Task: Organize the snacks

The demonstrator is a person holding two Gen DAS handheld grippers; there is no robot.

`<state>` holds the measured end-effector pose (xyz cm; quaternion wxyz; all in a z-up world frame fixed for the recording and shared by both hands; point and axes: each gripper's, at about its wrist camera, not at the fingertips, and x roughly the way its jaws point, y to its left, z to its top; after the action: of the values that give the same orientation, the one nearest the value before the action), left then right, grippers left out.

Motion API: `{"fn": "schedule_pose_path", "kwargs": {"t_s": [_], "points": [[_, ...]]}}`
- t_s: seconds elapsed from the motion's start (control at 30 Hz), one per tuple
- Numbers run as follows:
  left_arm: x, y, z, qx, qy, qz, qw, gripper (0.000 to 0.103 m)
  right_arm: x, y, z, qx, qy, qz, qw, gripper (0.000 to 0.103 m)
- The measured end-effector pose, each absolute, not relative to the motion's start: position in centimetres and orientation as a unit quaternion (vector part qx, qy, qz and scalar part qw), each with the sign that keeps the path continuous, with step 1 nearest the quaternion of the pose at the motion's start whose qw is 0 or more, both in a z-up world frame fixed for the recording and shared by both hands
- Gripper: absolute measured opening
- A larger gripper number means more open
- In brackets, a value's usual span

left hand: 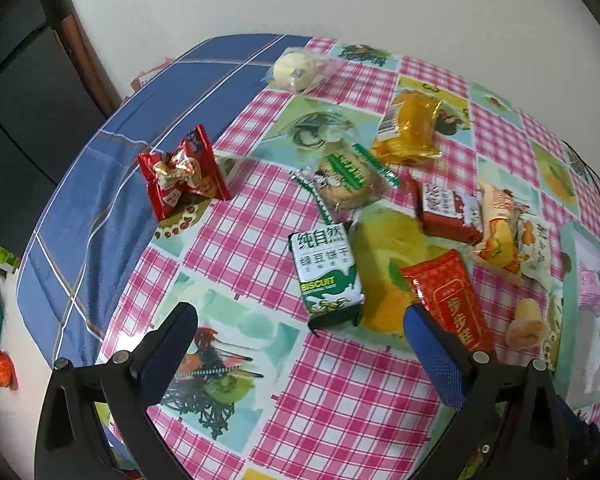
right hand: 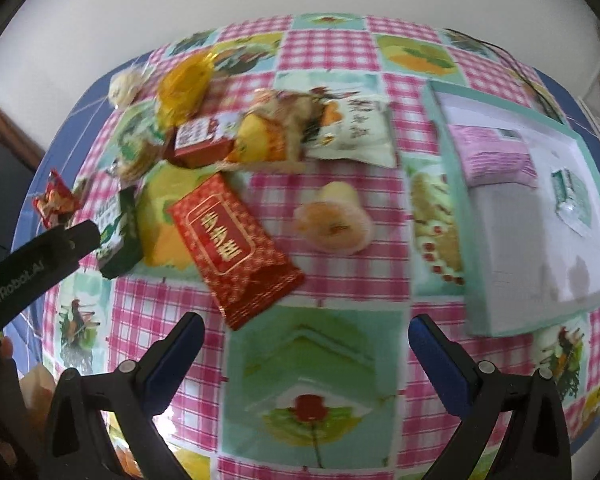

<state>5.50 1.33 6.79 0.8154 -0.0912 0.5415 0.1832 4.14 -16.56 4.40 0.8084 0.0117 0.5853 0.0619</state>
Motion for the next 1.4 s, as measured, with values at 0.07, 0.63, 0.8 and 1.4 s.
{"fn": "schedule_pose_path", "kwargs": {"t_s": [0.07, 0.63, 0.8, 1.4], "points": [[5.5, 1.6, 6.5, -0.099, 0.547, 0.183, 0.811, 0.102, 4.2, -15.9, 4.0, 0.006, 0.589, 0.070, 0.805, 0.103], [6.0, 2.6, 4.5, -0.143, 0.581, 0.173, 0.782, 0.102, 6.0, -16.4, 1.8, 0.030, 0.602, 0.080, 0.794, 0.103], [7.0, 3.1, 4.6, -0.147, 0.579, 0.170, 0.783, 0.102, 7.2, -17.4, 2.5, 0.041, 0.590, 0.077, 0.802, 0.103], [9.7, 6.7, 2.7, -0.166, 0.587, 0.183, 0.771, 0.102, 8.6, -13.3, 4.8, 0.025, 0.517, 0.113, 0.848, 0.089]]}}
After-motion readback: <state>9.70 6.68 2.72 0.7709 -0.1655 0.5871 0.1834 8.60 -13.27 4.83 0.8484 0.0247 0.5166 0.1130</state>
